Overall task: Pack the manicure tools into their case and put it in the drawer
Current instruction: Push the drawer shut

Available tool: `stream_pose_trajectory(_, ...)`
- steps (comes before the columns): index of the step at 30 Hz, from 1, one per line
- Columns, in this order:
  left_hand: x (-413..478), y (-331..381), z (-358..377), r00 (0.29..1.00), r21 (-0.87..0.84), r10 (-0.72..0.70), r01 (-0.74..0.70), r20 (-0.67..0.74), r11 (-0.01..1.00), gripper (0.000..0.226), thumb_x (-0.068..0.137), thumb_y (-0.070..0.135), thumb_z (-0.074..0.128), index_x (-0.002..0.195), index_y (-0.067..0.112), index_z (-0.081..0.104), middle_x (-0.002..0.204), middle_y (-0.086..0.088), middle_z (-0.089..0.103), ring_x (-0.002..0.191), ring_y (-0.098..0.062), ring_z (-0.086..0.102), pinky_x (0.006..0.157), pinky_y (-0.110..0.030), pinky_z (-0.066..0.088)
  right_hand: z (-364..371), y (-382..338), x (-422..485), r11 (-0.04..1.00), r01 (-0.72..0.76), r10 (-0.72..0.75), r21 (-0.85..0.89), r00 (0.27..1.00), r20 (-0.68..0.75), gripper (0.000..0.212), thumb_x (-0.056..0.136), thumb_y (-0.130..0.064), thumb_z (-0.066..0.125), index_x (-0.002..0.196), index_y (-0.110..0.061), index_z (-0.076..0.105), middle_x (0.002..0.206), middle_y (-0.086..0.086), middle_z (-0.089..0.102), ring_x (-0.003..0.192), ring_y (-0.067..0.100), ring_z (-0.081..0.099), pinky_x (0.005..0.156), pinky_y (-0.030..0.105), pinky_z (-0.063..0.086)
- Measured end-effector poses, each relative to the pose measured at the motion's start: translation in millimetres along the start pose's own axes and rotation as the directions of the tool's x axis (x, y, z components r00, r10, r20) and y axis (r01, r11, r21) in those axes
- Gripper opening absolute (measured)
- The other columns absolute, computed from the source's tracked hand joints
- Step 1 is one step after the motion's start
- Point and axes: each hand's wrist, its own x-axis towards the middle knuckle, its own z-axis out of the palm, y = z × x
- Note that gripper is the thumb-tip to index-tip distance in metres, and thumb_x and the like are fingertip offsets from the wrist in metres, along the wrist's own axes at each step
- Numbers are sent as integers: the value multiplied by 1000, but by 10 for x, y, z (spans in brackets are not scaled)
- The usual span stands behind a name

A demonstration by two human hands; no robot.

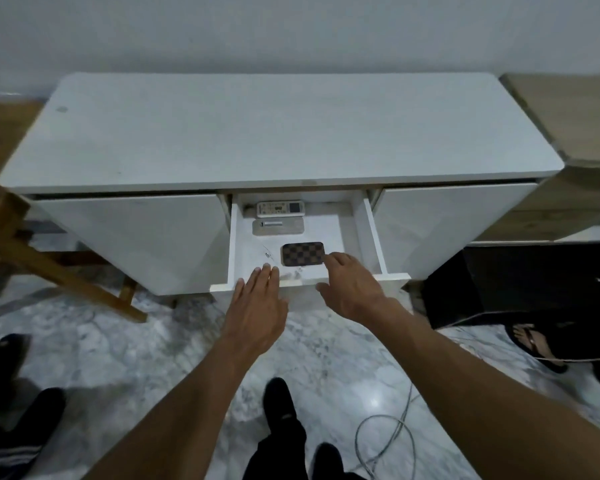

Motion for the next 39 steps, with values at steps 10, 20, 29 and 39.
stream_pose_trajectory(10,-336,221,160,996,19,-77,76,49,997,73,101,31,36,153,7,-9,162,-9,-16,151,-22,-11,121,-42,5,319,115,-542,994,9,2,-106,994,108,78,97,-27,47,153,-7,-2,163,9,-8,151,28,-5,121,49,10)
stream_pose_trajectory(20,-276,214,258,997,-21,-81,81,13,997,76,98,27,37,153,8,-12,161,-8,-19,150,-22,-13,121,-40,7,372,133,-461,992,-14,27,-128,995,96,83,93,-19,51,153,-7,-5,163,9,-10,151,28,-5,120,49,9)
stream_pose_trajectory(29,253,73,41,997,-41,-66,67,29,997,78,98,26,42,153,10,-10,163,-7,-16,150,-22,-12,120,-42,9,51,98,86,994,-37,49,-106,993,110,81,90,-15,52,153,-6,3,164,9,-2,151,27,1,120,48,12)
stream_pose_trajectory(39,915,-103,-199,998,-40,-34,36,50,999,85,96,24,49,153,11,-13,162,-4,-18,150,-21,-12,121,-42,11,-145,73,719,984,-90,100,-152,993,63,80,91,-20,52,154,-10,3,164,6,-1,151,27,0,120,51,9)
